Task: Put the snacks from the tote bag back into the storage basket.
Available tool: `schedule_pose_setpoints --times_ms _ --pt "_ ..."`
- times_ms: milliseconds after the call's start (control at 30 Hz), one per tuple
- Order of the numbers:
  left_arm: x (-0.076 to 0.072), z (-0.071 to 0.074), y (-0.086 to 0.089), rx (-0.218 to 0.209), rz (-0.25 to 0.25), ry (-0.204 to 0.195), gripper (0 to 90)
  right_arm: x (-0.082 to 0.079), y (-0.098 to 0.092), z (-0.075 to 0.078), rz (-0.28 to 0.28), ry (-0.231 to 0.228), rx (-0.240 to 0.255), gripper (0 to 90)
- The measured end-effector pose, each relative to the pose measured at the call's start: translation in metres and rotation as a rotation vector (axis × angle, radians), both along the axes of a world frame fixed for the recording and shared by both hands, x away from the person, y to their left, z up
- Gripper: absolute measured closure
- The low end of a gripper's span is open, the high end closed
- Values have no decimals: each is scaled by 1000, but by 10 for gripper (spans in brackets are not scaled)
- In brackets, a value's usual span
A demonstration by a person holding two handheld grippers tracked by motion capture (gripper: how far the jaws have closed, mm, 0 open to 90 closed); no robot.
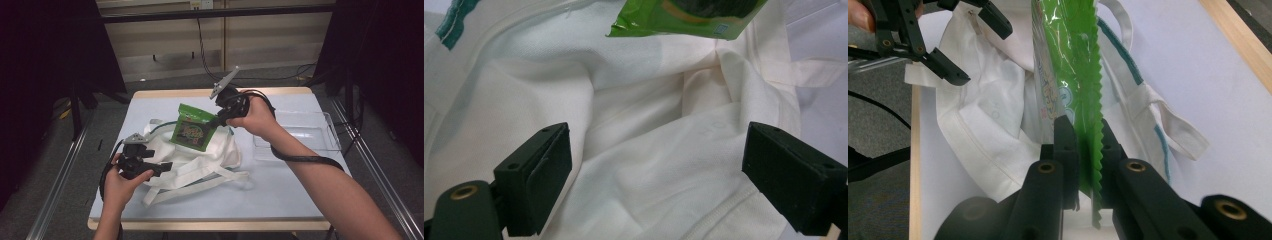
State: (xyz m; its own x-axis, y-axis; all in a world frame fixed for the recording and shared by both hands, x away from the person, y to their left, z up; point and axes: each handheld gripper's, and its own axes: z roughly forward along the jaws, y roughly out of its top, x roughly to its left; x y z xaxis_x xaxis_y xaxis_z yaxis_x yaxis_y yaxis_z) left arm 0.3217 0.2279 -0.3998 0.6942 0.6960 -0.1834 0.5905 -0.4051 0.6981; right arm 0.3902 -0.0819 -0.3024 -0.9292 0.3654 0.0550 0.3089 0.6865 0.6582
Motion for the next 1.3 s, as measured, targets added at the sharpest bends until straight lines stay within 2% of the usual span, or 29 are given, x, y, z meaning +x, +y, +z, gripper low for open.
schedule_pose_setpoints --times_ms 100,133,267,333,367,600,700,733,933,1300 --pt "2 3 -2 -6 -4 -1 124 1 -2 3 -1 3 -3 850" --pt "3 3 -3 -23 -7 1 124 1 -3 4 -4 2 -2 850" --pt "7 1 -8 -17 -3 4 122 1 -6 7 2 7 -2 850" --pt "9 2 -10 -37 3 -1 121 1 -7 9 2 12 -6 850" --pt "10 2 -12 -22 -3 -3 121 1 -8 10 1 11 -9 850" --pt "10 1 -15 -14 1 -9 116 2 -15 14 3 10 -15 851" --pt "10 0 -16 -14 -8 -12 111 2 -20 17 -5 14 -12 851" --pt "10 0 -16 -2 -18 -9 110 2 -21 18 -13 11 -9 851" --pt "10 -2 -17 -11 -17 -5 109 3 -29 25 -13 7 -5 851" --pt "9 -2 -18 -16 -19 -7 109 4 -39 35 -8 19 -28 851"
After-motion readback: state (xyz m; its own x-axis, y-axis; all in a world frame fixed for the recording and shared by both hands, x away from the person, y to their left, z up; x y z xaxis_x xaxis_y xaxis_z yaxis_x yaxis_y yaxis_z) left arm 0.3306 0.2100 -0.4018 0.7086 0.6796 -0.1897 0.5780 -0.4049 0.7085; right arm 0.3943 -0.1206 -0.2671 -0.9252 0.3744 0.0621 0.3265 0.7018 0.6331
